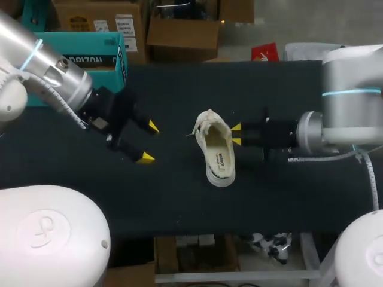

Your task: Open the shoe tongue, take the insole out of the shoe, put the insole back into the shoe, and pack the shoe into the shoebox

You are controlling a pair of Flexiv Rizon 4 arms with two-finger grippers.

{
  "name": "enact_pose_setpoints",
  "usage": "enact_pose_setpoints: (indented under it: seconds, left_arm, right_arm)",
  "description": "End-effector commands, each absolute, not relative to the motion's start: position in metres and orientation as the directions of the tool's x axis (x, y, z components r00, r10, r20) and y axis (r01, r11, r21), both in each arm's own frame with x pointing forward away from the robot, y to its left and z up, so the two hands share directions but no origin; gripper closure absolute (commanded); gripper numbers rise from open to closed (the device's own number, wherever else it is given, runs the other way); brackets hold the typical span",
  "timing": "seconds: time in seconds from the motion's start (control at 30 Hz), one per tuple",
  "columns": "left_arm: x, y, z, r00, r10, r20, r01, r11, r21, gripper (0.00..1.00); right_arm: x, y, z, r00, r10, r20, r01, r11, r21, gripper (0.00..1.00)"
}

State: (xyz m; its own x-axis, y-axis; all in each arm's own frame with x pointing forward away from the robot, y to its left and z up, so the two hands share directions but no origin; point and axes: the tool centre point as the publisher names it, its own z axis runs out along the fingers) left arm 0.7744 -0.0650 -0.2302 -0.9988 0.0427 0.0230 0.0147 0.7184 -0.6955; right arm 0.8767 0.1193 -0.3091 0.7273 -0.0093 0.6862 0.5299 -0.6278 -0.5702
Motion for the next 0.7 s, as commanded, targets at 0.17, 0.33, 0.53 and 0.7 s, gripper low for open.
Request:
enact_pose_setpoints:
  seconds: [0.17,0.33,0.53,0.7]
  left_arm:
    - [0.775,-0.068,-0.231,-0.998,-0.003,0.063,-0.044,0.739,-0.672,0.0]
    - [0.78,-0.064,-0.231,-0.995,-0.08,0.067,-0.105,0.757,-0.644,0.0]
    - [0.78,-0.064,-0.231,-0.995,-0.08,0.067,-0.105,0.757,-0.644,0.0]
    - [0.78,-0.072,-0.238,-0.987,-0.134,0.088,-0.159,0.765,-0.624,0.0]
  right_arm:
    - [0.881,0.112,-0.294,0.782,0.244,0.574,0.603,-0.061,-0.796,0.0]
    - [0.881,0.112,-0.293,0.791,0.248,0.559,0.592,-0.081,-0.802,0.0]
    - [0.881,0.112,-0.292,0.794,0.242,0.559,0.596,-0.127,-0.793,0.0]
    - [0.872,0.11,-0.283,0.735,0.232,0.638,0.678,-0.269,-0.684,0.0]
